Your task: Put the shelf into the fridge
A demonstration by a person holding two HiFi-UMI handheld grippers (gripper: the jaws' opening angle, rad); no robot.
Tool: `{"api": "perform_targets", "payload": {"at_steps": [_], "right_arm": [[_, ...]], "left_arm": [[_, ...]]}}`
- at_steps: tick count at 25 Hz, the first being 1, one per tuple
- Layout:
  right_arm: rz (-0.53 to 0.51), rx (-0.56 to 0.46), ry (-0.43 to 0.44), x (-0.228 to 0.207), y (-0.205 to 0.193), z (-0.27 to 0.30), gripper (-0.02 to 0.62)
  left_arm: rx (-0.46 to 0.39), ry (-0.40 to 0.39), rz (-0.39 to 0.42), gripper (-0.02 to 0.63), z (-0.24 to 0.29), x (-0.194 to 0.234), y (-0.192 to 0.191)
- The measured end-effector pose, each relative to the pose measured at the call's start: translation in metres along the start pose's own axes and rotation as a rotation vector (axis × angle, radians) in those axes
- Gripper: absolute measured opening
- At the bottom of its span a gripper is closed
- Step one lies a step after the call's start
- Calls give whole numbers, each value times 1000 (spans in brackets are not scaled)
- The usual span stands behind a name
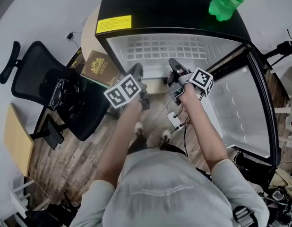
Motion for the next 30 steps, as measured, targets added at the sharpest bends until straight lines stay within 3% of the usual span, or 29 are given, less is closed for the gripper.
{"api": "perform_targets", "payload": {"at_steps": [4, 11, 16, 19, 24, 30], "right_arm": [[-137, 1, -53, -3, -5, -30, 91], [-599, -110, -104, 34, 2, -86, 32], [-943, -178, -96, 78, -5, -120, 20], [-1095, -234, -84, 105, -8, -146, 15], [-1276, -317, -54, 150, -24, -172, 15], [-1365, -380, 19, 192, -48, -192, 15]], "left_arm": [[44, -53, 92, 20, -15, -6, 1], [135, -164, 425, 20, -52, -38, 30], [138, -267, 548, 20, -81, -73, 56], [127, -283, 642, 20, -97, -97, 67], [111, -282, 816, 20, -120, -128, 88], [56, -310, 933, 20, -148, -162, 110]]}}
Point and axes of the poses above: the fingertips, and each gripper's own axes: z forward along the fingers, x to its left, y out of its top, the point moved 2 cm from there along -z, backward along the fingers, and after that the axes turned 15 degrees about -y, right-handed, at the moved point
